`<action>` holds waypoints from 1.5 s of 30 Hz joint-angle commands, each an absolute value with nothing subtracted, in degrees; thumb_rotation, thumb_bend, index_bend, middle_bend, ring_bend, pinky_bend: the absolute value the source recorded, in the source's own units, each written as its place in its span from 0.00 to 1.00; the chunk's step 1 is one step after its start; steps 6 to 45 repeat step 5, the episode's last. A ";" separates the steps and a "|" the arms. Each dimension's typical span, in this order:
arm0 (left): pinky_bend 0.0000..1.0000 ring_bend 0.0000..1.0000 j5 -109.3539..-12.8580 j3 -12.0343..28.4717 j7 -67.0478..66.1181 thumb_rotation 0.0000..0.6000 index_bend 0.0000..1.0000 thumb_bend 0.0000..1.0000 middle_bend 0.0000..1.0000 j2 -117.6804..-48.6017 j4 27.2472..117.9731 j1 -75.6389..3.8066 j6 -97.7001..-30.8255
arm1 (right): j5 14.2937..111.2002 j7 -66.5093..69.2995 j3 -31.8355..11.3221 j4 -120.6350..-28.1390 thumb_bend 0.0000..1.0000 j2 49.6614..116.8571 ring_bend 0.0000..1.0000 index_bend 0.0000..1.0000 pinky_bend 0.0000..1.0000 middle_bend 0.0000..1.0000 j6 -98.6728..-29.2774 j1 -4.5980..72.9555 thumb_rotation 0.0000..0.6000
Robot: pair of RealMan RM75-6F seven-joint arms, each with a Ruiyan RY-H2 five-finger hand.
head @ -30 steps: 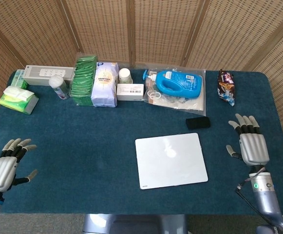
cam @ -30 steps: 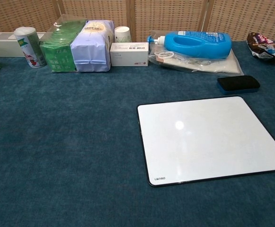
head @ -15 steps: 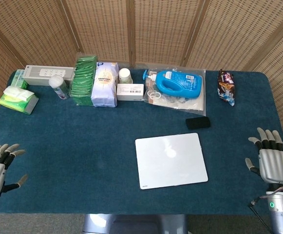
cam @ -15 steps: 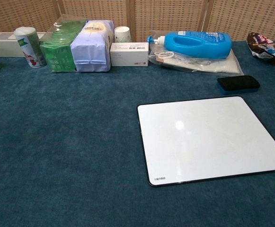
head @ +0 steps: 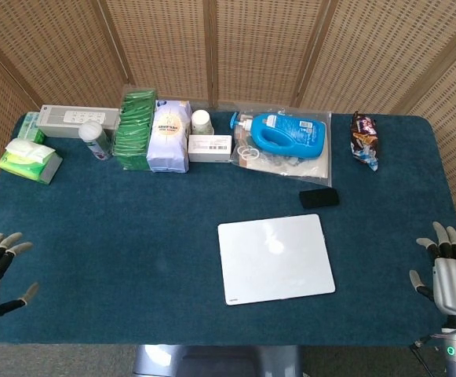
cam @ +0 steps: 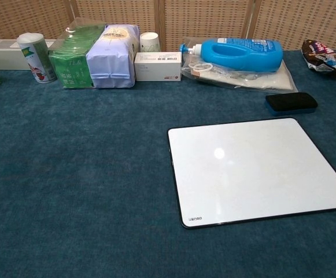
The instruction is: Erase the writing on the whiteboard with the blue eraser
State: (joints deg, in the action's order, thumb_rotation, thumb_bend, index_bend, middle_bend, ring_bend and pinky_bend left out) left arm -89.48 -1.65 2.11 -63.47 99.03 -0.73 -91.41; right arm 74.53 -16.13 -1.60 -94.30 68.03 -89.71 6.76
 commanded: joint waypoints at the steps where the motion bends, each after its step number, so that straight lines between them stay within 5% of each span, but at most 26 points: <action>1: 0.00 0.02 -91.71 -0.66 1.00 1.00 0.24 0.32 0.16 -64.87 98.06 -0.38 -93.88 | 74.74 -15.82 -1.71 -94.11 0.28 68.61 0.00 0.30 0.00 0.10 -89.08 6.52 1.00; 45: 0.00 0.02 -91.70 -0.39 0.28 1.00 0.24 0.32 0.16 -65.38 97.78 -0.40 -93.72 | 75.33 -16.09 -2.01 -94.12 0.28 68.91 0.00 0.30 0.00 0.10 -89.11 6.05 1.00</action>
